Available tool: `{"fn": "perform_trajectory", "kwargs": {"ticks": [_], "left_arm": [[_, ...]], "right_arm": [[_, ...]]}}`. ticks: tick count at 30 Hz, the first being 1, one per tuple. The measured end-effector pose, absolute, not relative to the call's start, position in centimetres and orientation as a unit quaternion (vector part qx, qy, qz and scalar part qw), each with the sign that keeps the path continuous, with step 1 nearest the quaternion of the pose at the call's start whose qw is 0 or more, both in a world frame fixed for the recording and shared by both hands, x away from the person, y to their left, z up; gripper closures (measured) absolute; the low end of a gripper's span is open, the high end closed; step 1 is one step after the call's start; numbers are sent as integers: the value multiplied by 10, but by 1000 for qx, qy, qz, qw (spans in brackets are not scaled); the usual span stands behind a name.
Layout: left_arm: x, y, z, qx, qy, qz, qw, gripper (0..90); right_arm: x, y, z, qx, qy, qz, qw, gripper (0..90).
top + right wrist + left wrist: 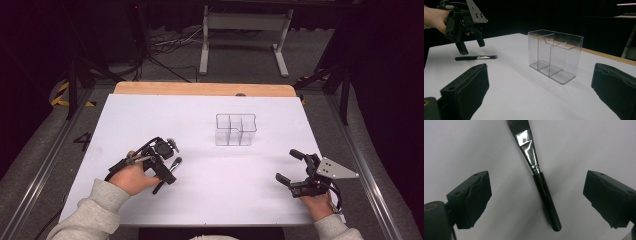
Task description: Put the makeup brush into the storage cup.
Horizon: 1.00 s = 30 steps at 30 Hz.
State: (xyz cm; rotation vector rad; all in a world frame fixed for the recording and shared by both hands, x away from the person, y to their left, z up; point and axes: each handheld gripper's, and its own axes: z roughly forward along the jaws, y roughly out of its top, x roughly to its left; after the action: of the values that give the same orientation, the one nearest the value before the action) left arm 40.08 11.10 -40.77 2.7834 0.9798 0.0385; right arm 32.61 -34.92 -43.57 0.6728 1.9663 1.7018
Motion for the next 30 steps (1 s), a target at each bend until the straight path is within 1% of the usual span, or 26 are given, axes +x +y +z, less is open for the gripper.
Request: {"fn": "perform_trajectory", "kwargs": {"ticks": [11,19,23,30], "left_arm": [[400,112,-416,942,327,11,77,120],[398,110,-420,942,329,16,69,178],[397,110,-422,947,316,17,60,247],[396,110,-422,947,316,21,53,380]], "right_arm": [[326,-349,-436,243,714,618,220,19],[325,-348,-435,238,714,621,218,18],[325,-348,-435,238,714,622,216,18],[325,-346,-436,232,718,621,211,18]]}}
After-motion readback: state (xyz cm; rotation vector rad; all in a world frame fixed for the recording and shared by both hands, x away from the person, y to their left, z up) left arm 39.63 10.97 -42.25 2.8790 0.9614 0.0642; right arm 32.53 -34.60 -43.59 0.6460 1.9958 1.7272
